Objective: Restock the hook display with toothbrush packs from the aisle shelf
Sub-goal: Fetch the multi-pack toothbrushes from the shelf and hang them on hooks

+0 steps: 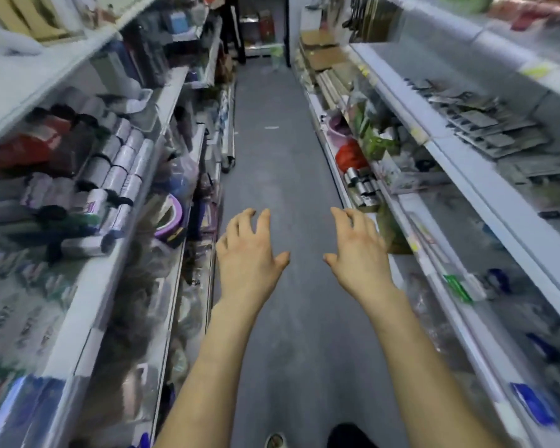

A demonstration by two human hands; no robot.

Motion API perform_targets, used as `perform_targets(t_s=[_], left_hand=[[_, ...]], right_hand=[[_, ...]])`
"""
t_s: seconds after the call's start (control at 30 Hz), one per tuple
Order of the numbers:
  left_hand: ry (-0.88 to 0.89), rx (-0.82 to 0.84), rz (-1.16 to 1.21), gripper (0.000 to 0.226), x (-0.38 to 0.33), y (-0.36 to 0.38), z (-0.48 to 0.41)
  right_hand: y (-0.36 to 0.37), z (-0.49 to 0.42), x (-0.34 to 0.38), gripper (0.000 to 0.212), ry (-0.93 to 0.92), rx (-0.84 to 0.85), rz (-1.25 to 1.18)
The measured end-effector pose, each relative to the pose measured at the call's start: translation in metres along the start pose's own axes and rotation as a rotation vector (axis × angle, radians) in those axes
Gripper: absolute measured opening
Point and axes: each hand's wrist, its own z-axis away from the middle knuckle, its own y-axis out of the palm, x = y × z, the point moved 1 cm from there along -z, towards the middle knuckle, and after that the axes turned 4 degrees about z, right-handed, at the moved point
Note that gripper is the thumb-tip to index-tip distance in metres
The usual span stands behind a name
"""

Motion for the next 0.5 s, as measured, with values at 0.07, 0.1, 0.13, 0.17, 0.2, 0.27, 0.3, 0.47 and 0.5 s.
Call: perform_targets(t_s=[0.07, 0.1, 0.13, 0.17, 0.2, 0.27, 0.3, 0.47, 0.5], left_hand=[[0.055, 0.012, -0.019, 0.089, -0.006, 0.016, -0.034], [0.077, 0.024, -0.018, 0.089, -0.010, 0.024, -0.052], [0.092, 0.039, -0.010, 0.089, -0.013, 0.034, -0.071], [0.105, 0.051, 0.003, 0.089, -0.018, 0.045, -0.090], [0.119, 0.063, 0.011, 0.088, -0.023, 0.055, -0.111], [0.150, 0.088, 0.018, 0.088, -0.034, 0.072, -0.153], [0.167, 0.099, 0.017, 0.088, -0.040, 0.080, -0.175], [0.262, 0.083, -0.010, 0.085, -0.070, 0.107, -0.280], [0.286, 0.066, -0.015, 0.084, -0.077, 0.111, -0.300]], right_hand=[[0.009, -0.030, -0.011, 0.092, 0.058, -0.001, -0.006], [0.014, -0.047, -0.016, 0.092, 0.083, -0.001, -0.007], [0.019, -0.063, -0.021, 0.092, 0.106, -0.001, -0.006], [0.025, -0.081, -0.027, 0.092, 0.127, -0.001, -0.004], [0.031, -0.099, -0.033, 0.092, 0.144, -0.004, -0.004], [0.041, -0.139, -0.043, 0.092, 0.164, -0.016, -0.009], [0.045, -0.161, -0.049, 0.092, 0.171, -0.027, -0.012], [0.050, -0.269, -0.073, 0.090, 0.179, -0.071, -0.025], [0.051, -0.291, -0.076, 0.090, 0.179, -0.085, -0.025]])
